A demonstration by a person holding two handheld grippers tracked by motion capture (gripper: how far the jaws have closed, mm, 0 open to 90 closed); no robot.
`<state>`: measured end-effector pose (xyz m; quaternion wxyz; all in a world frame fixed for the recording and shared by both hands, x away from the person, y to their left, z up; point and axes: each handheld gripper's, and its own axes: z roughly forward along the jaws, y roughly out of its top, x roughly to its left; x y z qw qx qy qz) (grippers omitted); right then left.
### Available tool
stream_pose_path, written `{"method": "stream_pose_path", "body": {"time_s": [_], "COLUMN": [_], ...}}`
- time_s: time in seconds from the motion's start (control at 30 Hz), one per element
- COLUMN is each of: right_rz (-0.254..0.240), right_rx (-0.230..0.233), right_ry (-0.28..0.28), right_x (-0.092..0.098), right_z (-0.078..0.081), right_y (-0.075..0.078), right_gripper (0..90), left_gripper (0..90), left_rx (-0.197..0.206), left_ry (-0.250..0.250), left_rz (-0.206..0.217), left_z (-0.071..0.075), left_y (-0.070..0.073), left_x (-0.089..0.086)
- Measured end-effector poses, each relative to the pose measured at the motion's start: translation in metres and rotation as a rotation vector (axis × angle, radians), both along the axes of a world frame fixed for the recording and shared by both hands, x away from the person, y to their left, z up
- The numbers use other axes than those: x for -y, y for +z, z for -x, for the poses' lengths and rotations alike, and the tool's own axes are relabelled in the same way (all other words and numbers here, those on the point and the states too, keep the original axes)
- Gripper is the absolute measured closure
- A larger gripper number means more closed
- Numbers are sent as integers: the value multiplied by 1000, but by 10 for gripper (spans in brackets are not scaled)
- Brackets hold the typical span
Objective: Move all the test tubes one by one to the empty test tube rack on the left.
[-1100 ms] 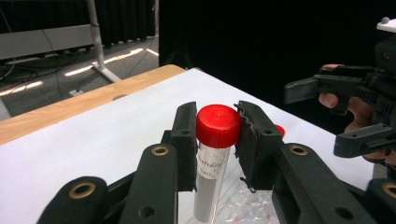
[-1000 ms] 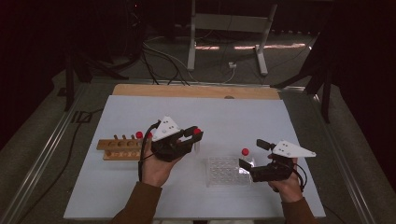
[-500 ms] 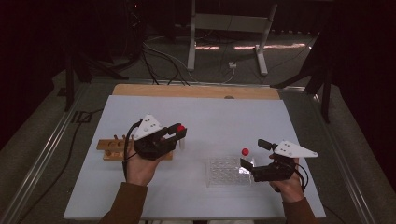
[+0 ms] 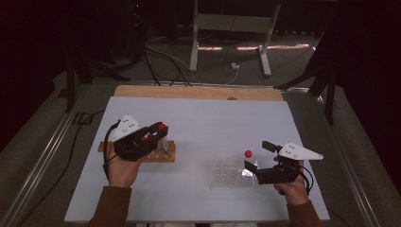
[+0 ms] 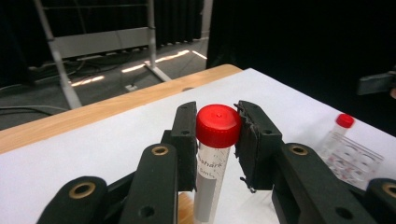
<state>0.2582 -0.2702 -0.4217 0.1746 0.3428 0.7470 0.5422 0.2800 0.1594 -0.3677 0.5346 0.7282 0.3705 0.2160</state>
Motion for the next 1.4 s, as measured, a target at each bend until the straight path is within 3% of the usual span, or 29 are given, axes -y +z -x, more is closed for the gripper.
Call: {"method": "stream_pose_path", "body": {"time_s": [0.57, 1.4], "right_rz": [-3, -3], "right_rx": [-1, -5], "right_ry": [0, 1], "right_x": [1, 1], "right_z": [0, -1], "right_y": [0, -2], "right_gripper": [0, 0], "left_gripper": [709, 708], "left_rx": [11, 0], "left_ry": [115, 244], "left_rz": [-12, -50], "left_z": [2, -4], "left_y": [-2, -17], "left_x": [-42, -72]}}
